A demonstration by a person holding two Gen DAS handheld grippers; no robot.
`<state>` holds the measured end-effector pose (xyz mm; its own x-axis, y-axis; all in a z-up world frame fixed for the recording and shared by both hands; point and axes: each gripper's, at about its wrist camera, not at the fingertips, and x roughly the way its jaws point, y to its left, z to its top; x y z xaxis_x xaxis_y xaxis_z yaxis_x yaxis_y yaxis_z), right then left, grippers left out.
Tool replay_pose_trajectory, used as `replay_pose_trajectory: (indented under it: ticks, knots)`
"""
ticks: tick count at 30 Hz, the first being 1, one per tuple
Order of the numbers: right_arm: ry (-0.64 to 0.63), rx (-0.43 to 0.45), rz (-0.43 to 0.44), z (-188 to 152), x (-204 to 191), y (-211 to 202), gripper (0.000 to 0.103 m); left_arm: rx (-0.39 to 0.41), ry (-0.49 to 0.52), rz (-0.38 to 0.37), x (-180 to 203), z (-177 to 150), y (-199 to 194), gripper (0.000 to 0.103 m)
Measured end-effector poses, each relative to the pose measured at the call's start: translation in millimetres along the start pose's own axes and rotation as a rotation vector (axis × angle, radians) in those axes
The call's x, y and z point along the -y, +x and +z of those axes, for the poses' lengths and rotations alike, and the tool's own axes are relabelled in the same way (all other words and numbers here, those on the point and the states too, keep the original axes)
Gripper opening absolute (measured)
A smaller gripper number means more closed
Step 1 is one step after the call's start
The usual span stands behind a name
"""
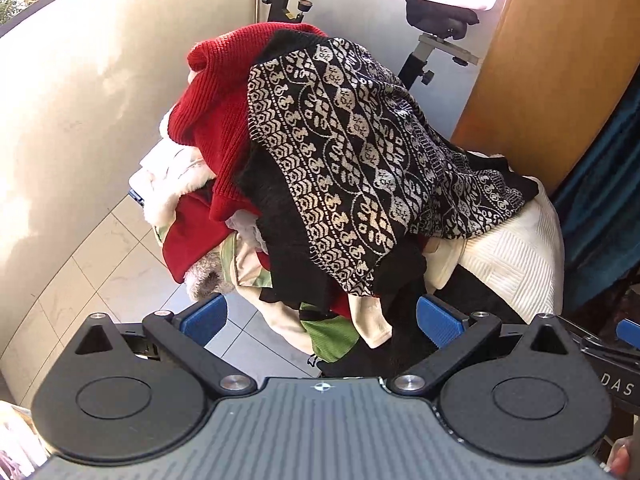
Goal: Fold clothes
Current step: 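Approach the pile of clothes with both grippers open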
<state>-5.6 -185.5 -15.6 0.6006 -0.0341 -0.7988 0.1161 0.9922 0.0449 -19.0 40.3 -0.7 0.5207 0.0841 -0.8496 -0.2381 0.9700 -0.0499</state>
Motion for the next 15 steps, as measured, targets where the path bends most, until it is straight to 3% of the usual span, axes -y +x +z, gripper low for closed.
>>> replay_pose_trajectory:
  ticks: [6, 15]
  knots:
    - [0.062, 0.011, 0.031, 2.4, 7.6, 2.8, 0.102, 0.017, -0.024, 0.024, -6.6, -5.1, -3.3, 0.103]
    - [0.013, 0.039, 0.054, 2.6, 5.4, 0.0, 0.102, 0.024, -0.066, 0.025, -7.5, -7.2, -8.6, 0.103]
